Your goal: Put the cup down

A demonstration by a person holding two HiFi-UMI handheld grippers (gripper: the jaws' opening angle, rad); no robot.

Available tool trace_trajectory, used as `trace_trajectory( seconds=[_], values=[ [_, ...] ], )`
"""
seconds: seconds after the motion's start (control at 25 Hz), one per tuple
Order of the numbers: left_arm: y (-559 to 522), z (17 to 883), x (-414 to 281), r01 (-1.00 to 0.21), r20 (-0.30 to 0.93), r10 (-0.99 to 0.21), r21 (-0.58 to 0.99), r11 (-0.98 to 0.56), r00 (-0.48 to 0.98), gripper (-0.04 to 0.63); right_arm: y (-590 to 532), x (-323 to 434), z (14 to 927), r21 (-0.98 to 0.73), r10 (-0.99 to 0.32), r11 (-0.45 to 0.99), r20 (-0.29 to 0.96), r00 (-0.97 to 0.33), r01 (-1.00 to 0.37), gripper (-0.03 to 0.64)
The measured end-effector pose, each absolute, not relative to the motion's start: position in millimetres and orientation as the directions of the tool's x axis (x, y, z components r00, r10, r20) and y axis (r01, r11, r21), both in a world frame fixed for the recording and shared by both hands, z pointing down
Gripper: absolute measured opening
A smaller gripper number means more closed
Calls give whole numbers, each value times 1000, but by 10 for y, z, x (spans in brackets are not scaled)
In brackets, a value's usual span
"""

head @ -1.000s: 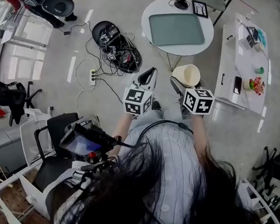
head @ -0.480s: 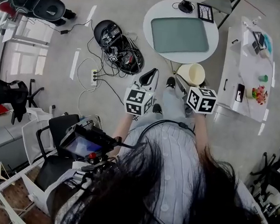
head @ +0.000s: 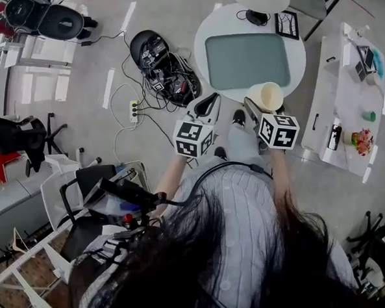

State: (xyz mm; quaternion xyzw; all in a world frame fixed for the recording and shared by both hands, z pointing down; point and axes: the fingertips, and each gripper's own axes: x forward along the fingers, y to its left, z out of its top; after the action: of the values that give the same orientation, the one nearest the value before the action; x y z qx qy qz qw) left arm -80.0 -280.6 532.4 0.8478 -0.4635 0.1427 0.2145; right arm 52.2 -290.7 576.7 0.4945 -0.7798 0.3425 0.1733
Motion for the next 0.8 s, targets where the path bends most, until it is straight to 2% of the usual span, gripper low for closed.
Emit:
trace_trajectory(
  seconds=[0.56,0.8],
  values=[
    [-3477,5566,-601,-849,494,-694,235,-472,523,18,-3738,523,6211,-316,-616,332,641,-458,-889,414],
    [-3646,5669,-533,-854,512,-687,241,-462,516,18,-3955,522,6545,-228,-587,378,691,-423,-897,414]
  ],
)
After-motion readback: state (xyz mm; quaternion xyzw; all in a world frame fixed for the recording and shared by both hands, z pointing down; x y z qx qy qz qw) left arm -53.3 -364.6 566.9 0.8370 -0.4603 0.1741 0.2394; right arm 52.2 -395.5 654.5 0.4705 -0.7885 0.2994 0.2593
